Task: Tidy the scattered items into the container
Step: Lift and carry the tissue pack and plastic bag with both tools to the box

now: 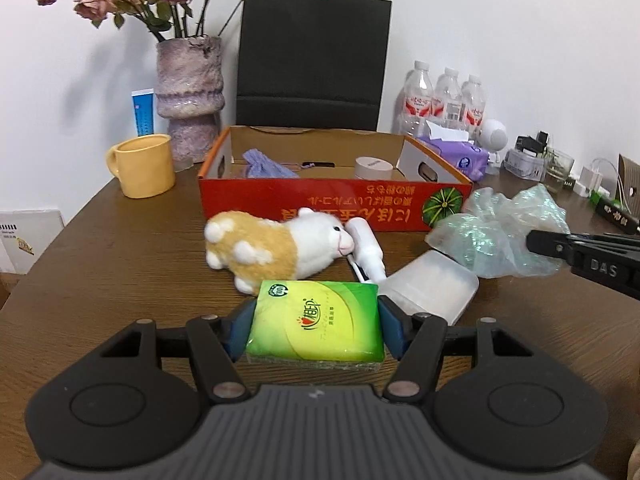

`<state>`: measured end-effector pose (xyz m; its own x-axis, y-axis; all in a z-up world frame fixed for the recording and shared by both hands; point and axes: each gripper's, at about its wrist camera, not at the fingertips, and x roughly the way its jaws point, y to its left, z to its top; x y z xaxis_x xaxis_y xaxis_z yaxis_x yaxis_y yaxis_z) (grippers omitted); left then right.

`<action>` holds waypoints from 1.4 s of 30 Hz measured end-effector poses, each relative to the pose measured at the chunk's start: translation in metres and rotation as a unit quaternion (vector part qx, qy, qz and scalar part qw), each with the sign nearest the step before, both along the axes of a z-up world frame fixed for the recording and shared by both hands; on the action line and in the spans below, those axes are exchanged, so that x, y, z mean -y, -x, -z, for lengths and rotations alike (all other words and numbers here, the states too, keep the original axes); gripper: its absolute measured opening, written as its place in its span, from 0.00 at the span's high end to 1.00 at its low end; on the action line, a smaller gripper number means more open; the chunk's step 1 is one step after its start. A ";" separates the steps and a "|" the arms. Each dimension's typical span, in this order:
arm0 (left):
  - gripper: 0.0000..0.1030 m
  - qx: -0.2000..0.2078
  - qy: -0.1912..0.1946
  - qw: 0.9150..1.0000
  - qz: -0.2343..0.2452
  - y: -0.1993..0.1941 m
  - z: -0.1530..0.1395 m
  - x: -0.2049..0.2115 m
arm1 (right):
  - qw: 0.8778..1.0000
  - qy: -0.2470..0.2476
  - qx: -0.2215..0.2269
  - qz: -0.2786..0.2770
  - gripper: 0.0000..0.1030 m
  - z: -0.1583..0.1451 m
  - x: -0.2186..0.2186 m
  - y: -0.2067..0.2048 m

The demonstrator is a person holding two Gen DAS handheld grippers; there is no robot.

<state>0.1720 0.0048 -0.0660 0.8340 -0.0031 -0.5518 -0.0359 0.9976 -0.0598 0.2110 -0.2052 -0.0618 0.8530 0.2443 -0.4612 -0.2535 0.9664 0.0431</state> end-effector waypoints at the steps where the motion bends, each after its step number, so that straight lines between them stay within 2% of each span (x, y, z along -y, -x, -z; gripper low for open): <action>1: 0.38 0.001 0.001 1.000 0.000 0.002 -0.004 -0.002 | 1.000 -0.004 0.001 -0.001 0.95 -0.004 0.001 0.003; 8: 0.38 0.008 0.009 1.000 0.015 0.011 -0.031 -0.013 | 0.999 -0.024 0.024 -0.010 0.95 -0.031 0.010 0.024; 18: 0.38 0.006 0.022 0.999 0.040 0.026 -0.062 -0.023 | 0.998 -0.047 -0.012 -0.048 0.95 -0.062 0.015 0.038; 24: 0.38 0.031 0.008 0.998 0.051 0.038 -0.080 -0.021 | 0.998 -0.034 0.000 -0.061 0.95 -0.076 0.011 0.049; 36: 0.38 0.025 0.014 0.998 0.047 0.020 -0.096 -0.029 | 0.997 -0.024 0.006 -0.069 0.95 -0.093 0.005 0.041; 42: 0.38 0.010 0.010 0.999 0.051 0.004 -0.101 -0.028 | 0.997 -0.022 -0.016 -0.075 0.95 -0.099 0.000 0.022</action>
